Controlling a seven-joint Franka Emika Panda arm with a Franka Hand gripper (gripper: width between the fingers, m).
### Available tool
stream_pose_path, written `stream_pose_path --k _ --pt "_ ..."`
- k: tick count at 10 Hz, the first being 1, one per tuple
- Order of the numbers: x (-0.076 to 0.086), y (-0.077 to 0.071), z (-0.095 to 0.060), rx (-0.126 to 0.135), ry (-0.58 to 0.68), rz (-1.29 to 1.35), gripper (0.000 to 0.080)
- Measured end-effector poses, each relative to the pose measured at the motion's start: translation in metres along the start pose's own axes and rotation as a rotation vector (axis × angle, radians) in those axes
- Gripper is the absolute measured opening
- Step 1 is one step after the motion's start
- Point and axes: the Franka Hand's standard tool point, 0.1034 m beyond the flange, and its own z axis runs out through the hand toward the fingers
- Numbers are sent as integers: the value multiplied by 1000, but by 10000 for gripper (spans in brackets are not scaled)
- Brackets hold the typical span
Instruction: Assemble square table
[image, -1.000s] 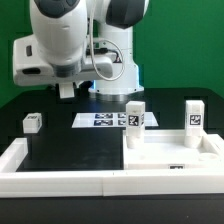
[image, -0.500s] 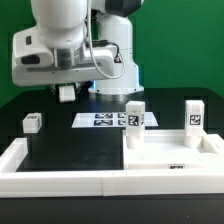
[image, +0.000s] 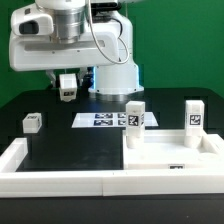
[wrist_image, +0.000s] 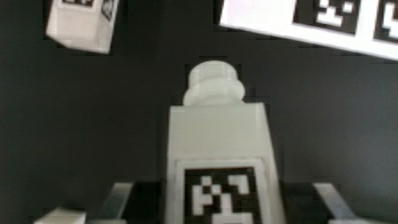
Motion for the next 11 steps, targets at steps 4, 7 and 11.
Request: stream_pose_path --k 4,7,11 --pt "49 -15 -22 14 242 80 290" --pt "73 -12 -39 -54 429 86 290" --pt "62 6 -35 -155 565 90 290"
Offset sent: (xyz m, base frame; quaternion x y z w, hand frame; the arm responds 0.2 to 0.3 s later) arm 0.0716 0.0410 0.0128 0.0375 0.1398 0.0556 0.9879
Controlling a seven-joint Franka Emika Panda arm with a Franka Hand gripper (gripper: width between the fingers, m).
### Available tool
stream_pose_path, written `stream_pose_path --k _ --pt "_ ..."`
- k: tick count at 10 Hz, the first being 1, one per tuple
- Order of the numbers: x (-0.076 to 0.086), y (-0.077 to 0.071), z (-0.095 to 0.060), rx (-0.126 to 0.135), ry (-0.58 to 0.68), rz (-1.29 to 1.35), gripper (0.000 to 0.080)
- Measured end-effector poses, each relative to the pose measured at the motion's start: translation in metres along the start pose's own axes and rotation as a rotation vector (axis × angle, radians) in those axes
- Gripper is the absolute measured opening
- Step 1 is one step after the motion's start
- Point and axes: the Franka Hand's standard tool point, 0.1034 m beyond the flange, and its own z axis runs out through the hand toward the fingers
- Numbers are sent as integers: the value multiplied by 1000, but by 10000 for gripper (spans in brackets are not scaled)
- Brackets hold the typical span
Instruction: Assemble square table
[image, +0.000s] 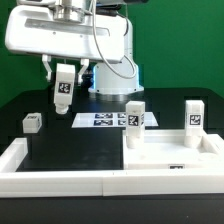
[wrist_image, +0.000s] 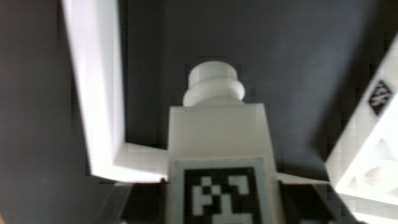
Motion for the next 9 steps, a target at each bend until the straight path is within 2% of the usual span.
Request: stream_pose_path --k 1,3,4,6,7,9 --pt "2 -12 2 24 -18 60 290" --pt "33 -50 0 66 -10 126 290" --pt "52 -61 -3 81 0 159 290" --pt "82 -78 -5 90 30 218 290" --pt "87 -82 -3 86 43 218 290" --pt "86 -81 -2 85 40 217 290"
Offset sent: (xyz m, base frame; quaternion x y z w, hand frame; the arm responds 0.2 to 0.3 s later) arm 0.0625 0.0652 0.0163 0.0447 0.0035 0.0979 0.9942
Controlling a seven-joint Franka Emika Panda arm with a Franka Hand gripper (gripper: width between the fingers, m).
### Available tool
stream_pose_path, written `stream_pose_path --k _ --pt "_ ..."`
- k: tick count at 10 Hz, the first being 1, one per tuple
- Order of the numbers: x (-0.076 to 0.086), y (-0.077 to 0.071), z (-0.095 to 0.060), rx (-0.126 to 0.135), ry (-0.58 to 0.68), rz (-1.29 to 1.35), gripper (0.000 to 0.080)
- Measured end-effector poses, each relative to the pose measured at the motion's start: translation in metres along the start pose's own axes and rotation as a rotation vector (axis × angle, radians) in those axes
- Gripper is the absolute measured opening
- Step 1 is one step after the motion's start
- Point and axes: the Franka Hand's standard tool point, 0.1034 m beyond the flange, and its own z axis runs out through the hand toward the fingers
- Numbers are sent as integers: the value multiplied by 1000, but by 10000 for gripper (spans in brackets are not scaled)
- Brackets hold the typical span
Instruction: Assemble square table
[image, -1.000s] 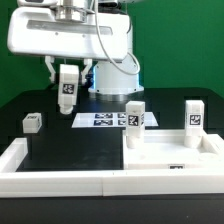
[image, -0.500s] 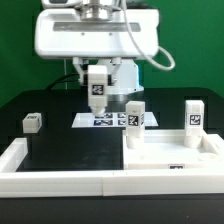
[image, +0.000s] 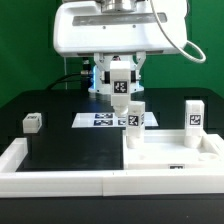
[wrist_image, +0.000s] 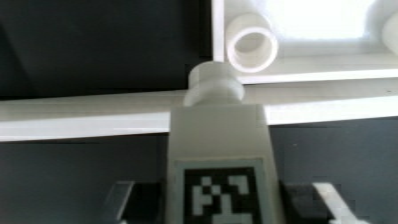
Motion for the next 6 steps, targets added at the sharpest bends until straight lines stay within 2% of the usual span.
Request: stream_pose_path --k 3,4,5,6 --pt "-1 -1 1 0 -1 0 290" --pt "-2 -11 5 2 10 21 290" --pt "-1 -33 11 15 10 40 290" --pt "1 -49 14 26 12 42 290"
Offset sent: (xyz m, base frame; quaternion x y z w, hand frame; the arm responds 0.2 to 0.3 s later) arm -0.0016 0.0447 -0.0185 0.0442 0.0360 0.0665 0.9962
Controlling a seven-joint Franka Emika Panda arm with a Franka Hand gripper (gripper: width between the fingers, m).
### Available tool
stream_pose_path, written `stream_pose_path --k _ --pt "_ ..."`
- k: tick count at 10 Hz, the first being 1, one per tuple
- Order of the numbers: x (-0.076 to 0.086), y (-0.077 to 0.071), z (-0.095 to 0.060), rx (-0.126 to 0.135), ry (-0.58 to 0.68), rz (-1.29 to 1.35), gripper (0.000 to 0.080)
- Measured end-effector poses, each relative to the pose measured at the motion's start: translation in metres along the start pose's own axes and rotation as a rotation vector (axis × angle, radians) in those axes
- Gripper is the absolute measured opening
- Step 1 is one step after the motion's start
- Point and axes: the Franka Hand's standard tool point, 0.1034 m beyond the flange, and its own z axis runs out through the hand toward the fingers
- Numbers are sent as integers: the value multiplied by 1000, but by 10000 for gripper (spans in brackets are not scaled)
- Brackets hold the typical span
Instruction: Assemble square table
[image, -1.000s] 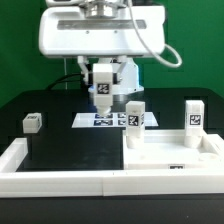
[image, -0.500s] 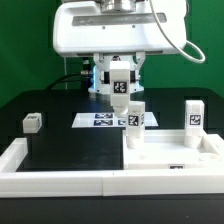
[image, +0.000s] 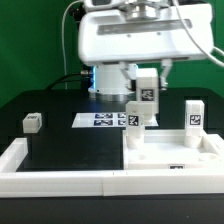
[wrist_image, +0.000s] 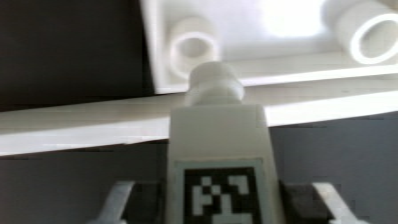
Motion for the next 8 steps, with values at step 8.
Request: stream_pose_path --k 8 --pt "-8 -19 6 -36 252 -22 290"
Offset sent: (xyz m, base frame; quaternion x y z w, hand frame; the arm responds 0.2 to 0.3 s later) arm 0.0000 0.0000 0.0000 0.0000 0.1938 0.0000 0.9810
